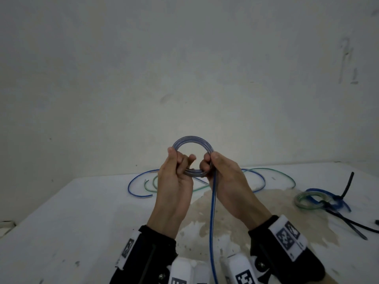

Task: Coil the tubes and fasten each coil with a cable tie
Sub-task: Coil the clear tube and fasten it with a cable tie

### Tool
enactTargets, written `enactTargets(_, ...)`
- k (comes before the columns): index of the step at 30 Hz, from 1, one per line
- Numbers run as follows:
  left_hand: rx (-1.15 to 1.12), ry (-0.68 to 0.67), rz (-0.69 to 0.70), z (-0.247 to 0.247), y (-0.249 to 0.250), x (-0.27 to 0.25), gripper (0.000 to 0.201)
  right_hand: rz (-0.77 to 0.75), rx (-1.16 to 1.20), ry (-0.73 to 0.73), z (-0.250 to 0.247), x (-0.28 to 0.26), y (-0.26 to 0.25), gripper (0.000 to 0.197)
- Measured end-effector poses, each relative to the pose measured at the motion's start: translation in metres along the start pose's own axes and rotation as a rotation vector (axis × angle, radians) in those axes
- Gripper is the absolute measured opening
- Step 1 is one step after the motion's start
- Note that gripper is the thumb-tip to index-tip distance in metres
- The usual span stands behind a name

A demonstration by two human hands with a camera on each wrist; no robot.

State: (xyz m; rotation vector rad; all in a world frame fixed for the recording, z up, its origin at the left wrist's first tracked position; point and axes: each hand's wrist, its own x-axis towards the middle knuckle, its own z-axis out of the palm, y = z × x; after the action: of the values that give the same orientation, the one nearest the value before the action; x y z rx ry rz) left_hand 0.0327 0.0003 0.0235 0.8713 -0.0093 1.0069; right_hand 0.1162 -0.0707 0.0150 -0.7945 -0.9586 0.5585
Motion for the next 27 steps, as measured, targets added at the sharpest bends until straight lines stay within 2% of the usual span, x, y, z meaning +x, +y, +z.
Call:
enactTargets(6,0.055,-0.178,-0.198,-0.009,0.012,0.003,0.037,0.035,-0.231,-0.082,-0.02,0.004,-0.022,0.027)
enactTargets(12,0.224,-0.238,-0.163,-0.01,0.015,0.006,0.027,0.069,-0.382,-0.117,-0.021,0.002,-0.032,0.028)
enactTargets(14,0.212,-0.216,-0.127,-0.007,0.015,0.005,0.024,0.042,-0.354,-0.077,-0.017,0.001,-0.028,0.03)
enactTargets(19,0.005,-0.056,-0.012,0.003,0.011,0.004,0.032,-0.019,-0.285,0.033,0.003,-0.001,-0.007,0.032)
enactTargets(23,-0.084,0.035,0.051,0.004,0.01,0.002,0.032,-0.104,-0.439,0.055,0.011,-0.005,0.008,0.025)
enactTargets(27,-0.103,0.034,0.004,0.008,-0.002,-0.003,0.031,-0.201,-0.555,0.117,0.006,-0.004,0.002,0.027)
